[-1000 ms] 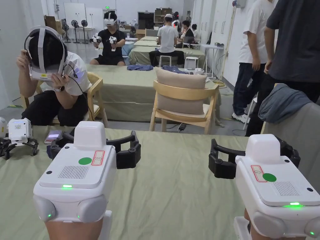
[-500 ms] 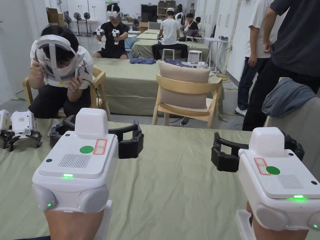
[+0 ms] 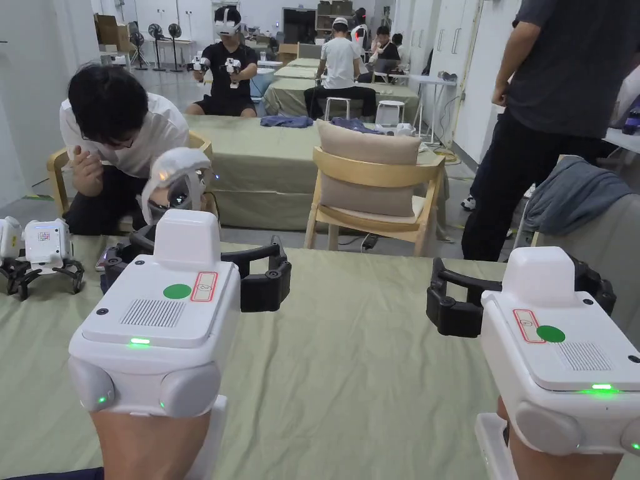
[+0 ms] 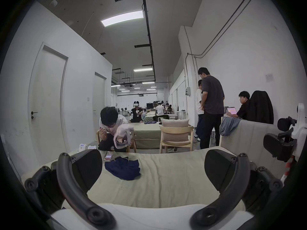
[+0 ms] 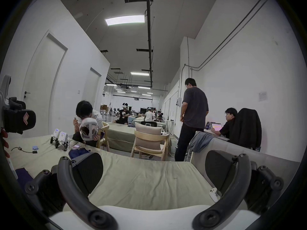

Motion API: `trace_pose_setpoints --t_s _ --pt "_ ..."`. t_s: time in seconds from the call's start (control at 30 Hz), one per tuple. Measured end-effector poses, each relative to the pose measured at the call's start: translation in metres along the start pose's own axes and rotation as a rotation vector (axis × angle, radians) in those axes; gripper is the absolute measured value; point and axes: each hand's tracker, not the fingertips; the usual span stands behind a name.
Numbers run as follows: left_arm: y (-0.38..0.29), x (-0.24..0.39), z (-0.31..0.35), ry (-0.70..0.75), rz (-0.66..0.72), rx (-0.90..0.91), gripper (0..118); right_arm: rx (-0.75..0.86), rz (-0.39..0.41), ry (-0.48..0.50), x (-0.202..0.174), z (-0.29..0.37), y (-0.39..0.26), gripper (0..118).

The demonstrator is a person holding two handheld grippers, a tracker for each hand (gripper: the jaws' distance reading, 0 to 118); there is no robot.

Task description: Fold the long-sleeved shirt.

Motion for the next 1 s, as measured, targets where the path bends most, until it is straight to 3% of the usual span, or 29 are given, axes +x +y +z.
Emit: trace_pose_setpoints --t_s 1.0 --pt "-0.001 -0.0055 -0.0014 0.025 -0.004 -0.026 111 0.006 0.019 -0.009 -0.0053 0.003 -0.0031 118"
